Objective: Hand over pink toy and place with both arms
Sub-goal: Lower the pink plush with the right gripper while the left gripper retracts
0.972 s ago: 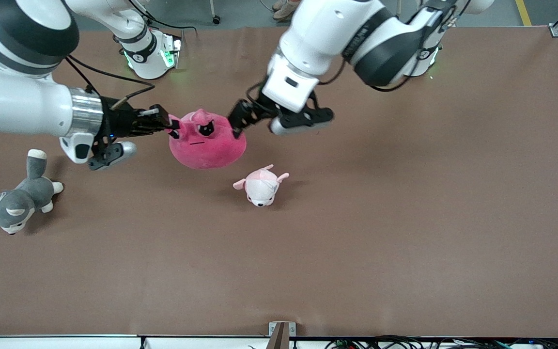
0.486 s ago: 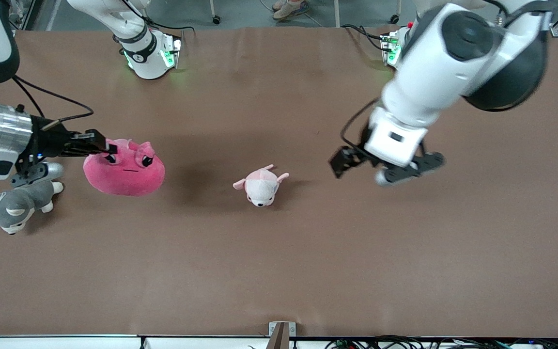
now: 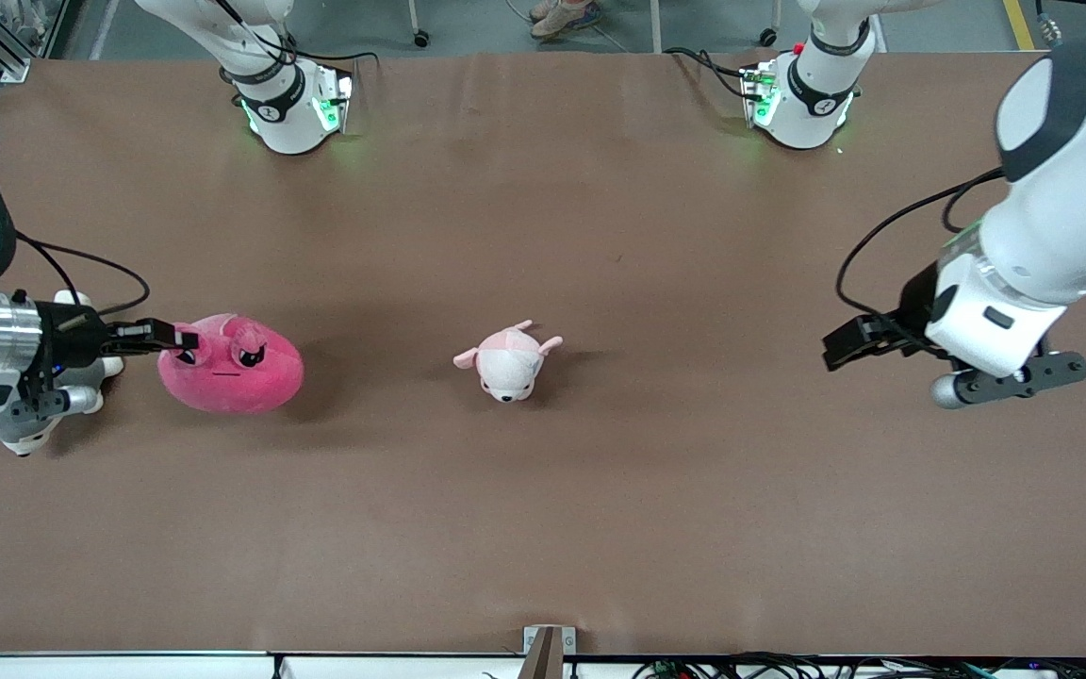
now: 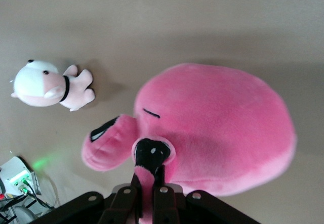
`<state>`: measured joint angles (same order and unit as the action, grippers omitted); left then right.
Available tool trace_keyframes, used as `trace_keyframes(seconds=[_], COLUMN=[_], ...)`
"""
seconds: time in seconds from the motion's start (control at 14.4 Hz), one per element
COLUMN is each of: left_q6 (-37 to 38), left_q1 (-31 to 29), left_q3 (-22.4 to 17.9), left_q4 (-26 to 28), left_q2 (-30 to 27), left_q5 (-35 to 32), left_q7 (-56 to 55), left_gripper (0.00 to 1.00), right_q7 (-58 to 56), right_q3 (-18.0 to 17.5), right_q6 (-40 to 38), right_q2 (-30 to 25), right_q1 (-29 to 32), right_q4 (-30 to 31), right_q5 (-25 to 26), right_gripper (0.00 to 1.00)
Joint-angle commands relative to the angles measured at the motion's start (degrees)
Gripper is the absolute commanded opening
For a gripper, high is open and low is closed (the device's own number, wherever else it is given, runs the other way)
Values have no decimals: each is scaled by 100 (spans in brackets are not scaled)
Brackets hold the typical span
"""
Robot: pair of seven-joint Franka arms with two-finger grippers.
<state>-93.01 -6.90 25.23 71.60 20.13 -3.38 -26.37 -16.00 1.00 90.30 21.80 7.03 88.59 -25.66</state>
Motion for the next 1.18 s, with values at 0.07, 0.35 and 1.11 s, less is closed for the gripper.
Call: trace_keyframes(seconds=[0.07, 0.35, 1.11], left_q6=[485, 863, 681], left_q1=[-355, -514, 689], left_q3=[44, 44, -1617], left_q4=[65, 65, 1733], left_q2=[-220, -396, -2152], left_q5=[-84, -84, 48], left_q7=[501, 519, 1731], left_gripper=[100, 100, 100], right_q7=[-52, -87, -290], right_q3=[-109, -109, -109], right_q6=[-30, -30, -4], right_q2=[271, 509, 887], right_q1=[193, 325, 352], right_q4=[-158, -158, -123], right_q5=[-227, -606, -606], right_gripper=[1, 1, 1])
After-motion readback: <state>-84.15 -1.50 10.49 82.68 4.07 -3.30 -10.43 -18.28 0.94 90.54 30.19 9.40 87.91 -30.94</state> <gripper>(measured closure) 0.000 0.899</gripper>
